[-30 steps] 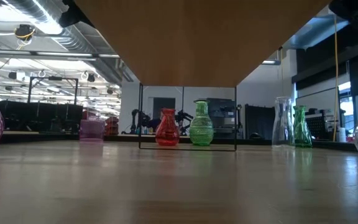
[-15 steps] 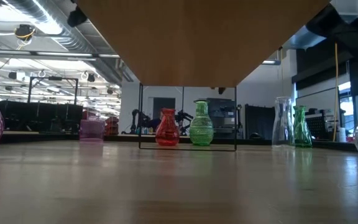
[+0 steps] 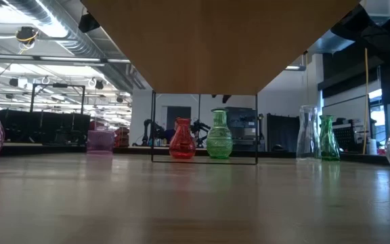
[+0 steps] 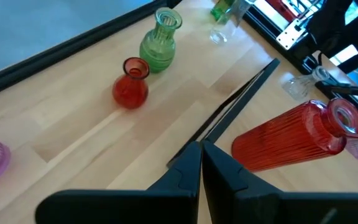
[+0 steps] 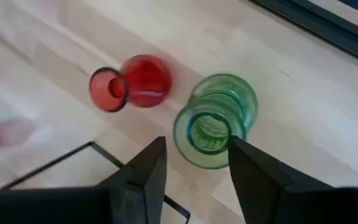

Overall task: Sort vases onto shelf
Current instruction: Put the top left green vase on the shelf

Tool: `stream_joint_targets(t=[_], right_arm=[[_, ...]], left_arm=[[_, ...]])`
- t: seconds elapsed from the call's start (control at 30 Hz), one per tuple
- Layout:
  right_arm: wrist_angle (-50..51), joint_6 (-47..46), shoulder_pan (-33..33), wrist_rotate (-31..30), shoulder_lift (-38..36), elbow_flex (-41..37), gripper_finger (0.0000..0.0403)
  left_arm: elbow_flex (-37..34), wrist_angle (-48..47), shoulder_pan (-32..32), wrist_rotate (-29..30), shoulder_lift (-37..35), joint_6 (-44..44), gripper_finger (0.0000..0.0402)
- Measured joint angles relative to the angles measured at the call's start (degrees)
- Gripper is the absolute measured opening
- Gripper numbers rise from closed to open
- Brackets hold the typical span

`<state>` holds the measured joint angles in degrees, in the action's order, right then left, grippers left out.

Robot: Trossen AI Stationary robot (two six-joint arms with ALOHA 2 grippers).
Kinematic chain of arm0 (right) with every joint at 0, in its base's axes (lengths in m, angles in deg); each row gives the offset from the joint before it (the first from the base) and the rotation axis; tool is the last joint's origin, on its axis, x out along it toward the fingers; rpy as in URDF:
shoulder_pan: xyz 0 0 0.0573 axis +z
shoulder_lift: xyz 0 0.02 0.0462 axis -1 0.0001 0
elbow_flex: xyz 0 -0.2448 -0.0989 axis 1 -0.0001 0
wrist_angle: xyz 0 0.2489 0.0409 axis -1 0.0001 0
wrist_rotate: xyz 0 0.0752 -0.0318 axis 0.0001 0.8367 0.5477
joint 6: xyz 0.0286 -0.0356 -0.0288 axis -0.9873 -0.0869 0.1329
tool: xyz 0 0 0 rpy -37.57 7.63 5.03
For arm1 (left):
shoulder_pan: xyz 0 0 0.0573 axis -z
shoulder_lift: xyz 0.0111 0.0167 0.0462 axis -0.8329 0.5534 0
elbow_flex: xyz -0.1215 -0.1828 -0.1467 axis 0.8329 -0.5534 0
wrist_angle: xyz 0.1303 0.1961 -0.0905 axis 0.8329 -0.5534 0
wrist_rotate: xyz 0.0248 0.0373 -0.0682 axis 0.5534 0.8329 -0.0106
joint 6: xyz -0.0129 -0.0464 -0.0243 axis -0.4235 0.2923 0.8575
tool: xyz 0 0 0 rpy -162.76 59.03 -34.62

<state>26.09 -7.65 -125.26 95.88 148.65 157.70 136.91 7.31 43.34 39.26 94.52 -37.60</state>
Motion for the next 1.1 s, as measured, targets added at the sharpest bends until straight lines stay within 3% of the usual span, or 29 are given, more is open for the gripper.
stream_joint_targets(t=[0.33, 0.5, 0.63, 0.9, 1.0, 1.1], right_arm=[[4.58, -2.16, 0.04, 0.27, 0.00, 0.00, 0.0093], [4.51, 0.39, 0.02, 1.06, -1.20, 0.00, 0.0093], [4.09, 5.17, 0.32, 2.16, -5.02, 0.06, 0.0093], [3.39, 10.75, 0.36, 1.74, -12.26, 0.07, 0.0092], [3.57, 12.49, 0.29, -0.69, -13.51, 0.07, 0.0092], [4.54, 14.06, -0.95, 0.36, -13.68, -0.09, 0.0092]], left_arm=[[0.00, 0.37, 0.00, -0.44, 0.04, -0.26, 0.0008], [-0.02, 4.07, -0.41, -0.55, 0.16, -6.08, 0.0008], [-0.02, 10.03, -5.09, -2.56, 3.11, -13.21, 0.0008], [-0.04, 22.35, -25.83, -26.23, 15.15, -17.41, 0.0002], [-0.04, 29.08, -32.25, -39.50, 20.62, -12.66, 0.0002], [-0.07, 34.60, -35.42, -49.02, 26.20, -6.50, 0.0001]])
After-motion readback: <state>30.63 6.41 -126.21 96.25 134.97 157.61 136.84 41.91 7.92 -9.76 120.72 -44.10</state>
